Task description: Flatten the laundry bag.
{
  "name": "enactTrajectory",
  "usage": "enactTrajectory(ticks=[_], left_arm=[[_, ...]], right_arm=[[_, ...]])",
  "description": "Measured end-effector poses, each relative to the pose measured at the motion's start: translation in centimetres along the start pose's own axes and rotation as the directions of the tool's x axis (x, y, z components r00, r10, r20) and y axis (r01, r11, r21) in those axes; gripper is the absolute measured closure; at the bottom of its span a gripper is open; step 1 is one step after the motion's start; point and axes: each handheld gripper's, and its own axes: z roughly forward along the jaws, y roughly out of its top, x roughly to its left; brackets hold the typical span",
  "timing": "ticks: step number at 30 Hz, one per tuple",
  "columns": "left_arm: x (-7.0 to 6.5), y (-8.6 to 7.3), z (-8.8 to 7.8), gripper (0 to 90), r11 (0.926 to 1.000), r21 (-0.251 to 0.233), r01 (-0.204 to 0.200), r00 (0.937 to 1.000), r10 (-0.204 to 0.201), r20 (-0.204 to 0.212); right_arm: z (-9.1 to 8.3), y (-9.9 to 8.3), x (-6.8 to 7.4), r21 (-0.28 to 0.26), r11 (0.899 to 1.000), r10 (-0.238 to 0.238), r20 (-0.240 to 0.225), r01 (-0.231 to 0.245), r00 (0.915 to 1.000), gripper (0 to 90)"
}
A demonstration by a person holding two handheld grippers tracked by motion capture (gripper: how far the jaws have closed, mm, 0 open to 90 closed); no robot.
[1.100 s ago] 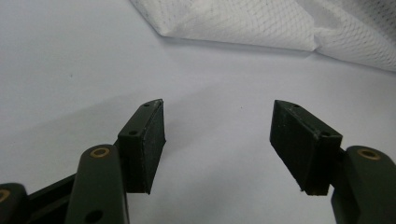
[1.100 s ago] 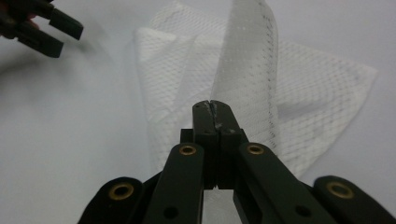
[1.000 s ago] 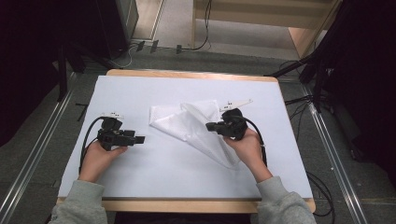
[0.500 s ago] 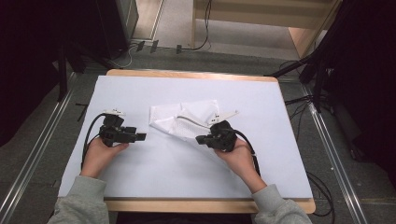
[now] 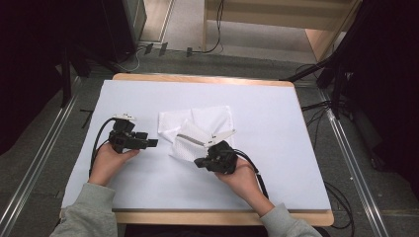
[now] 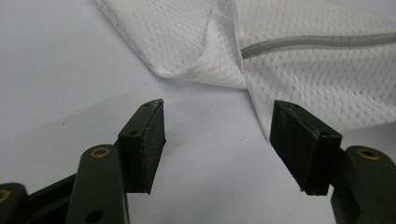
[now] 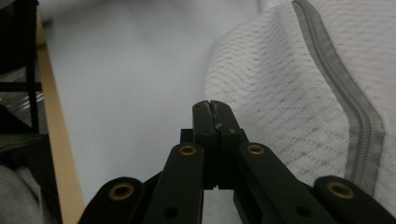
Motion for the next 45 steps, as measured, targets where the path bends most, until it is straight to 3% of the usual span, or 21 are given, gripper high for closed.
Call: enactTrajectory(ticks=[3, 9, 11, 13, 15, 19, 22, 30, 38, 45], left_arm=[[-0.1, 0.1, 0.0, 36.7, 1.0, -0.003, -0.003, 1.0, 0.003, -0.001], [-0.5, 0.2, 0.4, 37.0, 0.9997, 0.009, -0.021, 0.9998, 0.021, 0.006], [-0.6, 0.2, 0.4, 37.1, 0.9996, 0.012, -0.027, 0.9996, 0.027, 0.01], [-0.8, 0.2, 0.6, 37.4, 0.9996, 0.009, -0.026, 0.9995, 0.026, 0.017], [-1.0, 0.3, 0.8, 37.4, 0.9995, 0.012, -0.029, 0.9994, 0.029, 0.019], [-1.6, 0.5, 1.4, 37.8, 0.9988, 0.021, -0.044, 0.9987, 0.044, 0.025], [-1.9, 0.6, 2.0, 38.0, 0.9976, 0.029, -0.063, 0.9977, 0.063, 0.026], [-2.2, 1.0, 3.7, 39.1, 0.997, 0.036, -0.068, 0.9973, 0.067, 0.029], [-2.8, 0.9, 5.1, 39.3, 0.9937, 0.075, -0.083, 0.9959, 0.08, 0.043], [-3.4, 0.6, 5.5, 41.5, 0.9926, 0.06, -0.105, 0.9938, 0.103, 0.041]], right_arm=[[0.3, 0.0, 0.7, 0.006, 1.0, 0.0, -0.033, 0.0, 0.9995, 90.0], [0.6, 0.0, 1.2, 0.017, 1.0, -0.017, -0.029, 0.017, 0.9994, 86.9], [0.1, 0.1, 1.3, -0.001, 1.0, -0.017, -0.021, 0.017, 0.9996, 81.4], [-1.0, 0.4, 1.1, -0.055, 0.998, -0.03, 0.002, 0.03, 0.9996, 74.6], [-1.3, 0.4, 1.0, -0.062, 0.998, -0.018, 0.003, 0.018, 0.9998, 73.8], [-2.3, 0.4, 0.0, -0.082, 0.996, -0.019, 0.049, 0.023, 0.9986, 70.8], [-2.6, 0.2, -1.0, -0.084, 0.996, 0.009, 0.065, -0.003, 0.9979, 69.3], [-3.3, -0.4, -3.9, -0.104, 0.994, 0.05, 0.11, -0.039, 0.9927, 65.2], [-3.6, -1.2, -6.8, -0.108, 0.99, 0.109, 0.179, -0.09, 0.9779, 61.4], [-4.0, -1.9, -9.2, -0.118, 0.984, 0.159, 0.234, -0.135, 0.9592, 60.5]])
